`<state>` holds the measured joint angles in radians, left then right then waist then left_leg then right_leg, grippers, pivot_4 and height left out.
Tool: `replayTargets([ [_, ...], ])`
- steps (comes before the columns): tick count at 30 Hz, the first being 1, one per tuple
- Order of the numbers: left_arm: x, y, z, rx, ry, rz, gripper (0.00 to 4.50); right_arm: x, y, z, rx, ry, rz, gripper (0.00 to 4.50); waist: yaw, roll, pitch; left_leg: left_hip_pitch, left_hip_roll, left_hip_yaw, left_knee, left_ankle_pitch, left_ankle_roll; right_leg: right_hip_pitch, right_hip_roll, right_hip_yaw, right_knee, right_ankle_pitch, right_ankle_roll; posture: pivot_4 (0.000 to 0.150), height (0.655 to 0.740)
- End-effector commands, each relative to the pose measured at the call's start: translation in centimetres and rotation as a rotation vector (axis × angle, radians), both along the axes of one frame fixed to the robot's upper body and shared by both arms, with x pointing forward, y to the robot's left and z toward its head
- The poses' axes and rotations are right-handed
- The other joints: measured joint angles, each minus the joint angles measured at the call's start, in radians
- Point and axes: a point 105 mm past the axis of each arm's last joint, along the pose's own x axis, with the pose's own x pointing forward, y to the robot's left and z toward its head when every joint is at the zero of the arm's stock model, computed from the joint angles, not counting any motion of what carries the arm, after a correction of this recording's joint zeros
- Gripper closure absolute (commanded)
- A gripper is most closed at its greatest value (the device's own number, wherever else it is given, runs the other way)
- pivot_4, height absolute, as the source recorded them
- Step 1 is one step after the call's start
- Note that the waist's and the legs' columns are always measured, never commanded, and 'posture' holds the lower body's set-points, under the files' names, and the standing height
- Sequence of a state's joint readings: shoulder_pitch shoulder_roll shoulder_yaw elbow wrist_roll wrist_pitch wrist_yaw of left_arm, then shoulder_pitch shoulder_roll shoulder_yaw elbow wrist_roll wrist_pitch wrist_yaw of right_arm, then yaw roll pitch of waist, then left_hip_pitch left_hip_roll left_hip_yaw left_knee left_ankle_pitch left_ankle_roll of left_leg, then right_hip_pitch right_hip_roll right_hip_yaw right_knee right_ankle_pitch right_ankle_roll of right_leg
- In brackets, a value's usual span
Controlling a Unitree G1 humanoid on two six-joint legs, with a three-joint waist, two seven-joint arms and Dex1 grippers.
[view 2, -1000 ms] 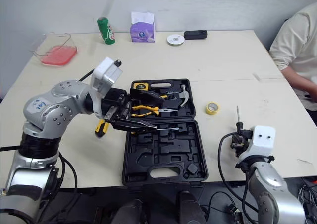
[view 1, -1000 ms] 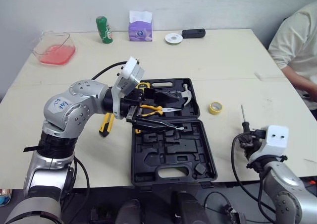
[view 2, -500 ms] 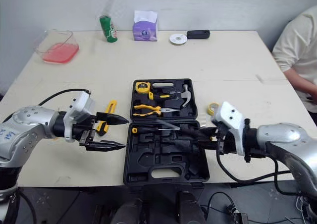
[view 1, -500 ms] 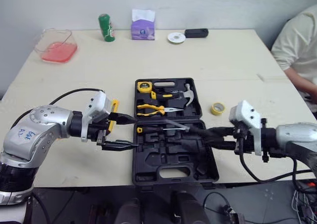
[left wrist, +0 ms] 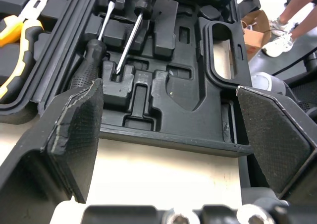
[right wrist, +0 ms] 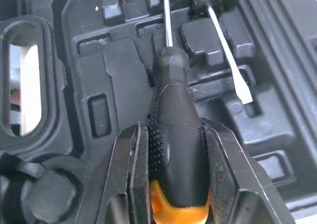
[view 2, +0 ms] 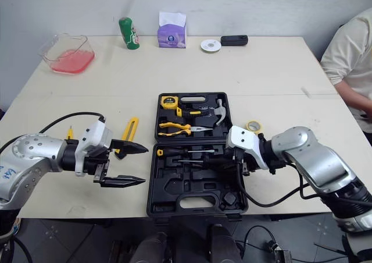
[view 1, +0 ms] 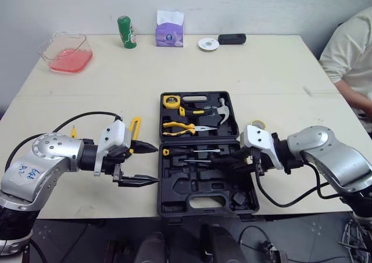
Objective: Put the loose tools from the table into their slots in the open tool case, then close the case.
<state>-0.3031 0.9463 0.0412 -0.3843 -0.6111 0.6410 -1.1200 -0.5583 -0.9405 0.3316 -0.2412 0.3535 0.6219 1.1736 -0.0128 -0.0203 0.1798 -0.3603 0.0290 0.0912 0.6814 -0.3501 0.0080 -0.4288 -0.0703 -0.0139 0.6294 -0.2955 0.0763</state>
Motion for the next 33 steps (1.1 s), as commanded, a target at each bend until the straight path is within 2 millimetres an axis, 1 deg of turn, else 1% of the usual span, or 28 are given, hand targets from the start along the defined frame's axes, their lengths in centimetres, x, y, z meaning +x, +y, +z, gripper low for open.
replayTargets([
  [1, 0.1, -0.4, 1.1, -0.009, -0.062, -0.012, 0.0, 0.8, 0.2, 0.5, -0.01, -0.051, 0.005, 3.46, 0.0, 0.0, 0.0, 0.0, 0.0, 0.0, 0.0, 0.0, 0.0, 0.0, 0.0, 0.0, 0.0, 0.0, 0.0, 0.15, 0.74],
  [3, 0.3, -0.5, 1.2, -0.024, -0.069, -0.006, 0.0, 1.2, 0.3, 0.7, -0.003, -0.062, -0.006, 3.46, 0.0, 0.0, 0.0, 0.0, 0.0, 0.0, 0.0, 0.0, 0.0, 0.0, 0.0, 0.0, 0.0, 0.0, 0.0, 0.15, 0.74],
  [5, 0.4, -0.8, 1.3, -0.043, -0.064, -0.011, 0.0, 1.5, 0.2, 1.0, -0.001, -0.08, -0.016, 2.43, 0.0, 0.0, 0.0, 0.0, 0.0, 0.0, 0.0, 0.0, 0.0, 0.0, 0.0, 0.0, 0.0, 0.0, 0.0, 0.15, 0.74],
  [7, 0.3, -1.0, 1.3, -0.049, -0.061, -0.019, 0.0, 1.6, 0.1, 1.3, -0.003, -0.099, -0.009, 1.62, 0.0, 0.0, 0.0, 0.0, 0.0, 0.0, 0.0, 0.0, 0.0, 0.0, 0.0, 0.0, 0.001, 0.0, 0.0, 0.15, 0.74],
  [8, 0.4, -1.1, 1.3, -0.049, -0.062, -0.021, 0.0, 1.7, 0.1, 1.6, 0.002, -0.113, -0.011, 1.04, 0.0, 0.0, 0.0, 0.0, 0.0, 0.0, 0.0, 0.0, 0.0, 0.0, 0.0, 0.0, 0.0, 0.0, 0.0, 0.15, 0.74],
  [9, 0.4, -1.1, 1.3, -0.049, -0.064, -0.022, 0.0, 1.7, 0.1, 2.0, 0.014, -0.123, -0.013, 0.68, 0.0, 0.0, 0.0, 0.0, 0.0, 0.0, 0.0, 0.0, 0.0, 0.0, 0.0, -0.001, 0.0, 0.0, 0.0, 0.15, 0.74],
  [10, 0.4, -1.2, 1.3, -0.052, -0.065, -0.024, 0.0, 1.6, 0.2, 2.3, 0.031, -0.125, -0.014, 0.11, 0.0, 0.0, 0.0, 0.0, 0.0, 0.0, 0.0, 0.0, 0.0, 0.0, 0.0, -0.001, 0.0, 0.0, 0.0, 0.15, 0.74],
  [11, 0.4, -1.2, 1.3, -0.053, -0.065, -0.025, 0.0, 1.6, 0.3, 2.5, 0.042, -0.124, -0.015, 0.05, 0.0, 0.0, 0.0, 0.0, 0.0, 0.0, 0.0, 0.0, 0.0, 0.0, 0.0, -0.001, 0.0, 0.0, 0.0, 0.15, 0.74],
  [14, 0.4, -1.3, 1.4, -0.06, -0.064, -0.029, 0.0, 1.2, 0.8, 3.0, 0.101, -0.124, 0.015, 0.05, -0.001, 0.0, 0.0, 0.0, 0.0, 0.0, 0.0, 0.0, 0.0, 0.0, 0.0, -0.001, 0.0, 0.0, 0.0, 0.15, 0.74],
  [16, 0.4, -1.4, 1.4, -0.065, -0.062, -0.033, 0.0, 1.1, 1.6, 3.3, 0.176, -0.132, 0.027, 0.05, -0.003, 0.0, 0.0, 0.0, 0.0, 0.0, 0.0, 0.0, 0.0, 0.0, 0.0, -0.001, 0.001, 0.0, 0.0, 0.15, 0.74],
  [17, 0.5, -1.6, 1.4, -0.068, -0.063, -0.04, 0.0, 1.4, 2.3, 3.3, 0.259, -0.13, 0.018, 0.3, -0.003, 0.0, 0.0, 0.0, 0.0, 0.0, 0.0, 0.0, 0.0, 0.0, 0.0, -0.001, 0.001, 0.0, 0.0, 0.15, 0.74],
  [19, 0.5, -1.8, 1.3, -0.074, -0.064, -0.05, 0.0, 1.7, 3.0, 3.1, 0.359, -0.122, 0.012, 0.84, -0.006, 0.0, 0.0, 0.0, 0.001, 0.0, 0.0, 0.0, 0.0, 0.0, 0.001, -0.001, 0.001, 0.0, 0.0, 0.15, 0.74],
  [20, 0.5, -2.0, 1.4, -0.077, -0.066, -0.056, 0.0, 1.8, 3.1, 2.7, 0.381, -0.106, 0.003, 1.34, -0.007, 0.0, 0.0, 0.0, 0.0, 0.0, 0.0, 0.0, -0.001, 0.0, 0.001, -0.001, 0.001, 0.0, 0.0, 0.15, 0.74],
  [21, 0.5, -2.1, 1.3, -0.078, -0.066, -0.059, 0.0, 1.9, 3.0, 2.4, 0.39, -0.095, -0.003, 1.95, -0.007, 0.0, 0.0, 0.0, 0.0, 0.0, 0.0, 0.0, -0.001, 0.0, 0.001, 0.0, 0.002, 0.0, 0.0, 0.15, 0.74],
  [22, 0.5, -2.2, 1.3, -0.08, -0.067, -0.062, 0.0, 1.9, 3.0, 2.1, 0.397, -0.078, -0.012, 2.34, -0.006, 0.0, 0.0, 0.0, 0.0, 0.0, 0.0, 0.0, -0.001, 0.0, 0.001, -0.001, 0.003, 0.0, 0.0, 0.15, 0.74],
  [23, 0.5, -2.2, 1.3, -0.08, -0.068, -0.063, 0.0, 1.9, 2.9, 2.0, 0.401, -0.068, -0.019, 2.86, -0.005, 0.0, 0.0, -0.001, 0.0, 0.0, 0.0, 0.0, 0.0, 0.0, 0.0, -0.001, 0.005, 0.0, 0.0, 0.15, 0.74],
  [24, 0.6, -2.3, 1.4, -0.081, -0.069, -0.066, 0.0, 2.0, 2.9, 1.5, 0.392, -0.063, -0.024, 3.28, -0.005, 0.0, 0.0, -0.001, 0.0, 0.0, 0.001, 0.0, 0.0, 0.0, 0.0, -0.001, 0.005, 0.0, 0.0, 0.15, 0.74],
  [25, 0.6, -2.4, 1.4, -0.082, -0.071, -0.067, 0.0, 2.0, 2.9, 1.0, 0.379, -0.056, -0.025, 3.88, -0.005, 0.0, 0.0, -0.001, -0.001, 0.0, 0.001, 0.0, 0.0, 0.0, -0.001, -0.001, 0.006, 0.0, 0.0, 0.15, 0.74],
  [26, 0.6, -2.4, 1.4, -0.083, -0.071, -0.068, 0.0, 2.0, 2.9, 0.7, 0.369, -0.053, -0.025, 4.37, -0.006, 0.0, 0.0, -0.001, -0.001, 0.0, 0.001, 0.0, 0.0, 0.0, -0.001, -0.001, 0.006, 0.0, 0.001, 0.15, 0.74],
  [27, 0.6, -2.5, 1.4, -0.086, -0.072, -0.069, 0.0, 1.9, 2.9, 0.2, 0.35, -0.041, -0.026, 4.45, -0.006, 0.0, 0.0, -0.001, -0.001, 0.0, 0.002, 0.0, 0.0, 0.0, -0.001, -0.001, 0.006, 0.0, 0.001, 0.15, 0.74],
  [31, 0.8, -2.9, 1.5, -0.09, -0.074, -0.073, 0.0, 1.5, 2.7, -1.5, 0.276, -0.006, -0.023, 4.45, -0.012, 0.0, 0.0, -0.001, 0.0, 0.0, 0.001, 0.0, 0.0, 0.0, 0.0, -0.001, 0.006, 0.0, 0.001, 0.15, 0.74],
  [33, 1.0, -3.0, 1.6, -0.092, -0.077, -0.073, 0.0, 2.0, 2.1, -3.2, 0.182, 0.012, -0.083, 4.45, -0.013, 0.0, 0.0, -0.001, 0.0, 0.0, 0.001, 0.0, 0.0, 0.0, 0.0, -0.001, 0.007, 0.0, 0.001, 0.15, 0.74],
])
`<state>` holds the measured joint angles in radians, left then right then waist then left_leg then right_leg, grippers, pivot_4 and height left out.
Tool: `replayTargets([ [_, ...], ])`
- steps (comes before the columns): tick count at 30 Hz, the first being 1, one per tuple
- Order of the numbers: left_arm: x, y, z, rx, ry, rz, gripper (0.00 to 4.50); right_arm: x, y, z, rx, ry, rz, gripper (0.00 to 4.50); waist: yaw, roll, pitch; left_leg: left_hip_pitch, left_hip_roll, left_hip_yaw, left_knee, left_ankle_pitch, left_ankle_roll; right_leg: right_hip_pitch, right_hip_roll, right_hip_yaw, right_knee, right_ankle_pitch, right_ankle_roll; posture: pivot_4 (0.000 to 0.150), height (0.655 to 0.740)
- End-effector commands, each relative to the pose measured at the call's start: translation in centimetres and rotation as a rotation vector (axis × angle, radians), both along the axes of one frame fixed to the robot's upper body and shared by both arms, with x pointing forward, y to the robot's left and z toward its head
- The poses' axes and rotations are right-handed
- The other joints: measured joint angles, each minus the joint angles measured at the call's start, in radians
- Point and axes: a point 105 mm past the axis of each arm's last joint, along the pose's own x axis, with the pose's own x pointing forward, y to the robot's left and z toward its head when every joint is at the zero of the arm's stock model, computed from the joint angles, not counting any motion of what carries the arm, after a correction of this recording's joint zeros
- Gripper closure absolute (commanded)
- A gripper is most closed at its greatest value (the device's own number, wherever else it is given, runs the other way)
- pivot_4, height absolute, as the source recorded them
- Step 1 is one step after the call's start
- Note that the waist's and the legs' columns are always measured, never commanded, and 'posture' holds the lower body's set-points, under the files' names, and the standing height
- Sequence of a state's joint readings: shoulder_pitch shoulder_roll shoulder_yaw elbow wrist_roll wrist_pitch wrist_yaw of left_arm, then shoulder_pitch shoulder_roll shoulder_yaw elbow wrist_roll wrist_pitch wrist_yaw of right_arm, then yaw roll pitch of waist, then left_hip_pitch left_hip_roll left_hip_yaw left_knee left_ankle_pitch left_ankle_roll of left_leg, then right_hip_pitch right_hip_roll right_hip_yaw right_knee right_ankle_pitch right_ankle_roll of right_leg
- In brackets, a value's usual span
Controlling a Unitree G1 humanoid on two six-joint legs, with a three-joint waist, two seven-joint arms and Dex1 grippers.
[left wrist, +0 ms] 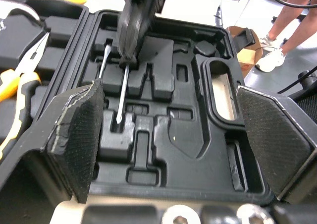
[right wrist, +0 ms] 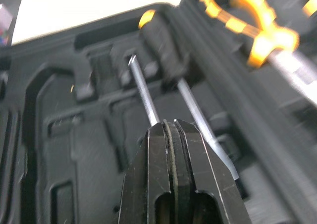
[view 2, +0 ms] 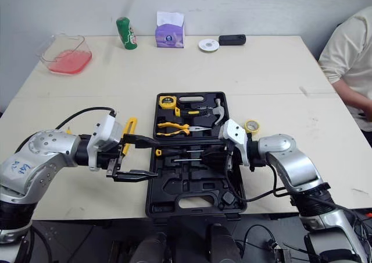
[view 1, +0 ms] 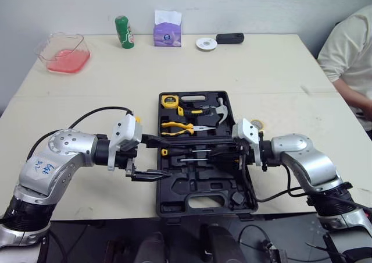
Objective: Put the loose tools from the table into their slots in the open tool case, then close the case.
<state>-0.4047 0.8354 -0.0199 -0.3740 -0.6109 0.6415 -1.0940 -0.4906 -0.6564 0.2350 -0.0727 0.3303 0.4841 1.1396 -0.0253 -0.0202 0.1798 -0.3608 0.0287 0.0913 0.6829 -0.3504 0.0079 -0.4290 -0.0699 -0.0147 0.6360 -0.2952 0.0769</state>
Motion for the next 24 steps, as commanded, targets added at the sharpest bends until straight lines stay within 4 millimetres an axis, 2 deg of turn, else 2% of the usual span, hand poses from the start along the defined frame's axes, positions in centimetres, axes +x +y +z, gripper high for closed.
replayTargets([
  [1, 0.3, -0.3, 0.7, -0.004, -0.035, -0.004, 0.0, 0.6, -1.3, -2.4, -0.16, 0.032, -0.08, 4.45, 0.0, 0.0, 0.0, 0.0, 0.0, 0.0, 0.0, 0.0, 0.0, 0.0, 0.0, 0.0, 0.0, 0.0, 0.0, 0.15, 0.74],
  [4, 0.5, -0.4, 0.7, -0.004, -0.038, -0.006, 0.0, 0.1, -2.9, -5.6, -0.336, 0.102, -0.121, 4.45, -0.002, -0.001, -0.002, 0.004, 0.0, 0.0, 0.0, 0.0, 0.0, 0.004, 0.0, 0.0, 0.0, 0.0, 0.0, 0.15, 0.74],
  [8, 0.8, -0.4, 0.5, -0.006, -0.037, -0.003, 0.0, -1.2, -2.6, -6.7, -0.361, 0.125, -0.1, 4.45, 0.004, -0.005, -0.011, 0.011, 0.001, -0.003, 0.0, -0.001, 0.0, 0.013, 0.0, -0.003, -0.008, 0.0, 0.0, 0.15, 0.74],
  [10, 0.9, -0.4, 0.5, -0.012, -0.039, 0.008, 0.0, -0.9, -1.4, -5.0, -0.255, 0.053, -0.097, 4.45, 0.008, -0.009, -0.016, 0.017, 0.001, -0.005, -0.001, -0.003, -0.001, 0.021, -0.001, -0.004, -0.01, -0.001, -0.001, 0.15, 0.74],
  [13, 1.2, -0.1, 0.4, -0.04, -0.031, 0.06, 0.0, -0.1, -0.3, -1.0, -0.052, -0.043, -0.138, 4.45, 0.008, -0.01, -0.016, 0.022, 0.001, -0.006, -0.002, -0.006, -0.001, 0.025, -0.003, -0.004, -0.01, -0.001, -0.003, 0.15, 0.74],
  [17, 1.0, 1.2, -0.4, -0.1, 0.011, 0.195, 0.0, -0.3, -2.0, 3.3, 0.107, -0.139, -0.229, 4.45, -0.001, -0.002, -0.012, 0.012, 0.0, -0.006, -0.002, -0.005, -0.002, 0.015, -0.004, -0.004, -0.008, -0.001, -0.002, 0.15, 0.74],
  [20, 0.4, 5.2, -0.8, -0.188, 0.061, 0.417, 0.0, -1.3, -7.2, 5.5, 0.178, -0.065, -0.388, 3.57, -0.003, 0.0, -0.01, 0.003, 0.001, -0.004, -0.002, -0.002, -0.003, 0.003, -0.003, -0.004, -0.005, -0.001, -0.002, 0.15, 0.74],
  [21, 0.3, 6.0, -0.9, -0.199, 0.059, 0.469, 0.0, -1.8, -8.1, 5.8, 0.184, -0.048, -0.408, 3.08, -0.001, 0.0, -0.01, 0.0, 0.001, -0.004, -0.002, -0.002, -0.003, 0.0, -0.003, -0.004, -0.001, -0.001, -0.002, 0.15, 0.74],
  [24, -0.3, 9.5, -1.5, -0.223, 0.081, 0.649, 0.0, -2.7, -11.4, 6.5, 0.175, -0.047, -0.496, 1.7, 0.0, -0.001, -0.01, 0.0, 0.001, -0.005, -0.003, -0.003, -0.002, 0.001, -0.003, -0.006, -0.004, -0.002, -0.002, 0.15, 0.74],
])
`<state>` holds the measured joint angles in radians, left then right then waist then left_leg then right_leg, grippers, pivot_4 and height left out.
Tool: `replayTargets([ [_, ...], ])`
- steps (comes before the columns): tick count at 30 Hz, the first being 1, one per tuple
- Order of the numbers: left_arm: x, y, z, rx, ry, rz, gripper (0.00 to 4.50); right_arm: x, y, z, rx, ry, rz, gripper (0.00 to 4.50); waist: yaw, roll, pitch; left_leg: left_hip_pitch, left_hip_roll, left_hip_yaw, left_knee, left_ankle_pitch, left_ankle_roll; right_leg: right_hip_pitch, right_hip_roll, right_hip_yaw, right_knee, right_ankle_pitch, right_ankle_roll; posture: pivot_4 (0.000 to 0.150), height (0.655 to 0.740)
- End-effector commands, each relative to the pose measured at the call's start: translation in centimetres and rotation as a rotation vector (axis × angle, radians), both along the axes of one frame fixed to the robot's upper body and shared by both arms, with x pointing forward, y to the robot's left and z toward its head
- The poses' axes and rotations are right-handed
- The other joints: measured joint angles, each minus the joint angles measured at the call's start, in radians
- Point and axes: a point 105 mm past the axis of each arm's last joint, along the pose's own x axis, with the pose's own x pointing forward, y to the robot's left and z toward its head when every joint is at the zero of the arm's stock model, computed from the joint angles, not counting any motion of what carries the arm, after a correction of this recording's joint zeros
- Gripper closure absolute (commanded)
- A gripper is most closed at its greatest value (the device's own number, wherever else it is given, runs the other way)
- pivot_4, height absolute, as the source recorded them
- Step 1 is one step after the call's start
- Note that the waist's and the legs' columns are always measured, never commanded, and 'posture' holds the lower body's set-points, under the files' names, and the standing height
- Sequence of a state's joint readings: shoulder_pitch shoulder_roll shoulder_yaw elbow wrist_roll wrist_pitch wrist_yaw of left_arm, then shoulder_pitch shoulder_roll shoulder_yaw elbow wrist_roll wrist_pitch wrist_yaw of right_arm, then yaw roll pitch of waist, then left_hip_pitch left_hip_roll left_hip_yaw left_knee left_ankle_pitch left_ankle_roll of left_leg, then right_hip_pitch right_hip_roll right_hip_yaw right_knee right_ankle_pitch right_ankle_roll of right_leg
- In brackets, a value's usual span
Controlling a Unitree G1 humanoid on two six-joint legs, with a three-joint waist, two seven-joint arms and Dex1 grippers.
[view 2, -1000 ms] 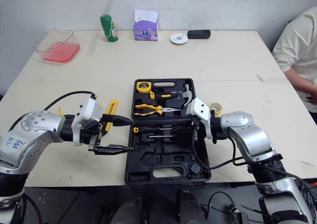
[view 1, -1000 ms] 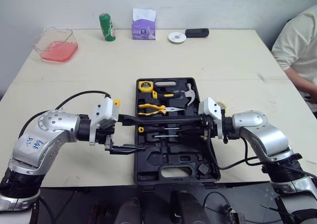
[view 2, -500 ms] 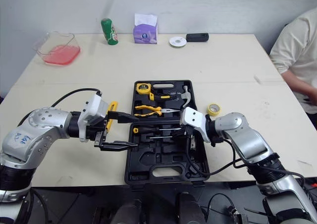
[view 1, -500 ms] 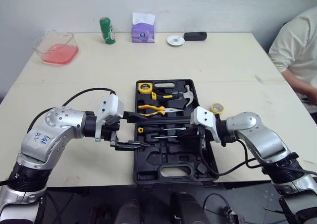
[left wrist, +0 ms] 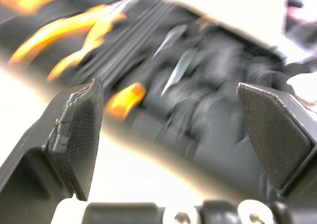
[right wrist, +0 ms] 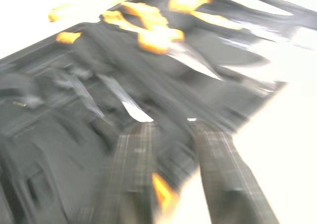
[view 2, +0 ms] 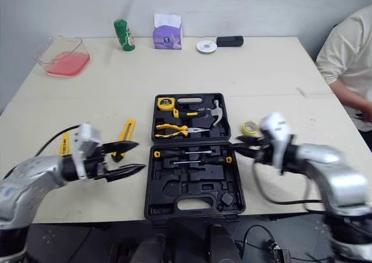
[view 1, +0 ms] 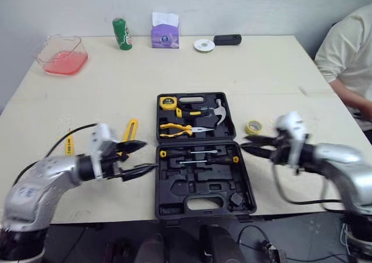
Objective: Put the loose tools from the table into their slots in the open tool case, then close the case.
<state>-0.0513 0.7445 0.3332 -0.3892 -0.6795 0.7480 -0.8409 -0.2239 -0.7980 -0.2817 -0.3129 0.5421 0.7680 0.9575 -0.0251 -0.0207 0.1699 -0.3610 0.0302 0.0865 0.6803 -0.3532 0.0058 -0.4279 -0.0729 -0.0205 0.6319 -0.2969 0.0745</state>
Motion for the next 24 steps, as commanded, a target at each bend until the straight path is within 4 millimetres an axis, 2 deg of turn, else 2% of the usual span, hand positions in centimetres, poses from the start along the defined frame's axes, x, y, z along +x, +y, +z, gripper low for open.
replayTargets([
  [1, -1.1, 4.3, 1.0, -0.025, -0.035, 0.207, 0.0, -1.5, -3.2, 1.9, 0.025, -0.02, -0.078, 1.1, 0.0, 0.0, 0.0, 0.001, 0.0, 0.0, 0.0, 0.0, 0.001, 0.001, 0.0, 0.0, -0.003, 0.0, 0.0, 0.15, 0.74],
  [2, -1.5, 5.5, 0.8, -0.026, -0.022, 0.264, 0.0, -1.7, -4.5, 2.0, 0.025, -0.013, -0.122, 0.52, -0.001, 0.0, 0.0, 0.003, -0.001, 0.0, 0.0, -0.001, 0.003, 0.003, -0.001, 0.001, -0.004, 0.0, 0.001, 0.15, 0.74],
  [3, -2.2, 8.5, 0.4, -0.029, -0.011, 0.388, 0.0, -2.0, -7.0, 1.9, 0.004, -0.009, -0.206, 0.13, -0.002, 0.0, 0.0, 0.004, -0.001, 0.0, 0.0, -0.002, 0.005, 0.004, -0.001, 0.001, -0.004, 0.001, 0.001, 0.15, 0.74],
  [6, -4.9, 15.6, -0.5, 0.016, 0.009, 0.677, 0.0, -3.1, -12.6, 1.7, -0.06, 0.0, -0.392, 0.05, -0.001, 0.0, 0.0, 0.007, -0.001, 0.001, -0.001, -0.004, 0.008, 0.006, -0.002, 0.002, -0.004, 0.0, 0.0, 0.15, 0.74],
  [10, -7.2, 19.7, -0.5, 0.073, 0.001, 0.851, 0.0, -3.9, -16.6, 1.8, -0.097, -0.011, -0.518, 0.05, -0.002, 0.0, 0.0, 0.008, -0.001, 0.002, -0.004, -0.004, 0.008, 0.006, -0.002, 0.002, -0.006, -0.001, -0.001, 0.15, 0.74],
  [13, -8.4, 22.8, -0.6, 0.106, 0.012, 0.975, 0.0, -4.1, -18.2, 2.0, -0.116, -0.022, -0.569, 0.05, 0.0, 0.001, 0.0, 0.008, -0.002, 0.001, -0.005, -0.004, 0.008, 0.006, -0.004, 0.001, -0.005, -0.001, -0.003, 0.15, 0.74],
  [16, -8.4, 23.9, -0.6, 0.121, 0.012, 1.011, 0.0, -3.9, -18.5, 2.0, -0.129, -0.033, -0.578, 0.05, -0.001, 0.001, 0.0, 0.009, -0.002, 0.002, -0.011, -0.002, 0.006, 0.004, -0.005, 0.001, -0.006, -0.001, -0.003, 0.15, 0.74],
  [18, -8.1, 23.8, -0.6, 0.127, 0.01, 1.011, 0.0, -3.8, -18.4, 2.0, -0.128, -0.036, -0.574, 0.05, -0.002, 0.001, 0.0, 0.008, -0.003, 0.002, -0.014, -0.001, 0.005, 0.002, -0.005, 0.002, -0.006, -0.001, -0.003, 0.15, 0.74],
  [24, -6.4, 20.5, -0.1, 0.095, -0.001, 0.913, 0.0, -2.7, -16.3, 2.4, -0.11, -0.063, -0.516, 0.05, -0.006, 0.002, 0.0, 0.008, -0.002, 0.003, -0.016, 0.0, 0.003, 0.001, -0.005, 0.001, -0.005, -0.002, -0.004, 0.15, 0.74],
])
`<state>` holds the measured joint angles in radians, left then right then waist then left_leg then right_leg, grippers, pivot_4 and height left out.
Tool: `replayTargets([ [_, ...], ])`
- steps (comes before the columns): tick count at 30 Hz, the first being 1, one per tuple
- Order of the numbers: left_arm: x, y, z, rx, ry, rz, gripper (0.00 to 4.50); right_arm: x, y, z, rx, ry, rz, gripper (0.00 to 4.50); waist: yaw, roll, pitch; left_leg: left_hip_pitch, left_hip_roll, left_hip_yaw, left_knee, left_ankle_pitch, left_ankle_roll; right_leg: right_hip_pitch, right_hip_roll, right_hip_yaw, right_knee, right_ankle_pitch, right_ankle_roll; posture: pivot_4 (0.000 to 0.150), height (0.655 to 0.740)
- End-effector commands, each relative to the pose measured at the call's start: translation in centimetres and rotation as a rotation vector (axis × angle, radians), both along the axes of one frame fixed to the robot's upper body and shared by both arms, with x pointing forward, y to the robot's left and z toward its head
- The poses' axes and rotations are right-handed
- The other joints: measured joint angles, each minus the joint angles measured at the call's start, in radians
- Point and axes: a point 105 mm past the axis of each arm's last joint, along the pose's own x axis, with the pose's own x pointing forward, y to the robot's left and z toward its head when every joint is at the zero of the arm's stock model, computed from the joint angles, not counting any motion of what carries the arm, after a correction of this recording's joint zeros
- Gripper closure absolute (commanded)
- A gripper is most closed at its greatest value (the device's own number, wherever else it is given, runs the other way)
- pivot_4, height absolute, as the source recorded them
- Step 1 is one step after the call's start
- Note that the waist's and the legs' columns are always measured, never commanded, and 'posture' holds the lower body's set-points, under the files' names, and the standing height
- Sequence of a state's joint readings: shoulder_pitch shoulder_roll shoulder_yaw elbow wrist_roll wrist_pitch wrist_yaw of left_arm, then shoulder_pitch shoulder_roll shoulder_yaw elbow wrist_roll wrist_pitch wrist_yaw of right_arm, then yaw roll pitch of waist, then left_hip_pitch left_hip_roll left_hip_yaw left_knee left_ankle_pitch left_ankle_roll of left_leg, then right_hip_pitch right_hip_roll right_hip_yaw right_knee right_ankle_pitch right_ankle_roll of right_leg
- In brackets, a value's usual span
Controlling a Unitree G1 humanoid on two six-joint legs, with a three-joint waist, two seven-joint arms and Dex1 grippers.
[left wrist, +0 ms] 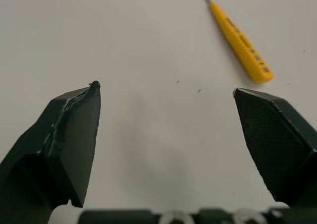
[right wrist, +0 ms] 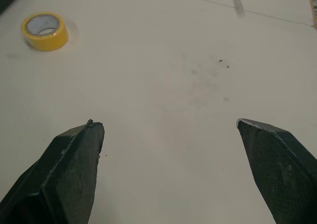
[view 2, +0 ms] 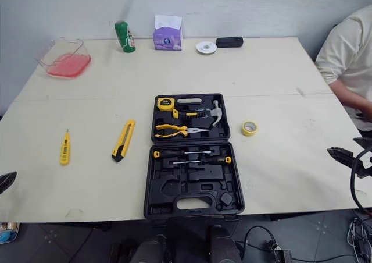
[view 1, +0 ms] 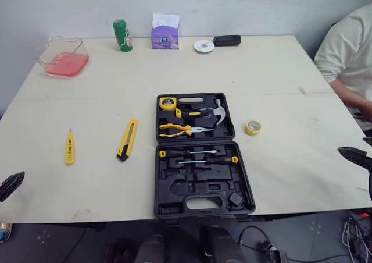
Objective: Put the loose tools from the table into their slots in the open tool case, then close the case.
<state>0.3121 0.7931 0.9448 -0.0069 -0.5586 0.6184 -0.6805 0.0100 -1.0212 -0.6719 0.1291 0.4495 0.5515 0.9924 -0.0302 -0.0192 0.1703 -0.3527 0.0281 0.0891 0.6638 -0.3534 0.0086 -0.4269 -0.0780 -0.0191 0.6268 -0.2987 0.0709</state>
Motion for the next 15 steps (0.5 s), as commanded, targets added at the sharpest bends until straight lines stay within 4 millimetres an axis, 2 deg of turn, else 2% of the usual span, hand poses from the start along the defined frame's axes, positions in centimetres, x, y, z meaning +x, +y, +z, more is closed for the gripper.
replayTargets([
  [1, 1.0, -1.9, 1.3, 0.007, -0.038, -0.052, 0.0, 0.7, 1.9, 1.5, -0.012, -0.051, 0.061, 0.05, -0.001, 0.0, 0.0, 0.0, 0.0, 0.0, 0.0, 0.0, 0.0, 0.0, 0.0, 0.0, 0.0, 0.0, 0.0, 0.15, 0.74],
  [2, 1.1, -2.2, 1.3, 0.005, -0.038, -0.053, 0.0, 0.8, 2.2, 1.6, -0.009, -0.052, 0.071, 0.05, -0.001, 0.0, 0.0, 0.0, 0.0, 0.0, 0.0, 0.0, 0.0, 0.0, 0.0, 0.0, 0.0, 0.0, 0.0, 0.15, 0.74],
  [4, 1.9, -3.4, 1.8, 0.004, -0.041, -0.041, 0.0, 1.6, 4.9, 2.0, 0.005, -0.059, 0.167, 0.05, -0.002, 0.001, 0.0, 0.0, 0.0, 0.0, 0.0, 0.0, 0.0, 0.0, 0.0, 0.0, 0.001, 0.0, 0.0, 0.15, 0.74],
  [5, 2.1, -3.8, 1.9, 0.003, -0.041, -0.035, 0.0, 1.7, 5.6, 2.2, 0.009, -0.06, 0.192, 0.05, -0.002, 0.001, 0.0, 0.0, 0.0, 0.0, 0.0, 0.001, 0.0, 0.0, 0.0, 0.0, 0.001, 0.0, 0.0, 0.15, 0.74],
  [6, 2.9, -4.5, 1.5, 0.007, -0.009, 0.007, 0.0, 2.5, 9.7, 3.1, 0.048, -0.079, 0.347, 0.05, 0.0, 0.001, 0.0, 0.0, 0.0, 0.0, 0.0, 0.001, -0.001, 0.0, 0.0, 0.0, 0.001, 0.0, 0.0, 0.15, 0.74],
  [7, 3.4, -4.4, 0.8, 0.002, 0.031, 0.064, 0.0, 2.4, 13.6, 4.0, 0.059, -0.087, 0.514, 0.05, -0.005, 0.002, 0.001, 0.0, 0.0, 0.0, 0.0, 0.002, -0.002, 0.0, 0.001, 0.0, 0.001, 0.0, 0.001, 0.15, 0.74],
  [9, 4.2, -4.5, 0.0, -0.035, 0.066, 0.114, 0.0, 1.5, 18.3, 5.3, 0.077, -0.081, 0.738, 0.05, -0.006, 0.007, 0.004, 0.001, 0.0, 0.001, 0.001, 0.003, -0.001, 0.0, 0.001, 0.001, 0.003, 0.001, 0.002, 0.15, 0.74],
  [12, 5.3, -5.4, -0.1, -0.081, 0.1, 0.139, 0.0, 0.5, 21.6, 6.9, 0.115, -0.078, 0.918, 0.05, 0.004, 0.005, 0.005, 0.0, 0.001, -0.001, 0.0, 0.005, -0.005, -0.001, 0.004, -0.001, 0.004, 0.001, 0.001, 0.15, 0.74],
  [15, 6.4, -6.1, -0.9, -0.038, 0.161, 0.138, 0.0, 0.0, 25.4, 8.1, 0.128, -0.117, 1.106, 0.05, 0.007, 0.003, 0.004, -0.003, 0.001, -0.002, 0.001, 0.006, -0.009, -0.001, 0.003, -0.003, 0.001, 0.001, 0.001, 0.15, 0.74],
])
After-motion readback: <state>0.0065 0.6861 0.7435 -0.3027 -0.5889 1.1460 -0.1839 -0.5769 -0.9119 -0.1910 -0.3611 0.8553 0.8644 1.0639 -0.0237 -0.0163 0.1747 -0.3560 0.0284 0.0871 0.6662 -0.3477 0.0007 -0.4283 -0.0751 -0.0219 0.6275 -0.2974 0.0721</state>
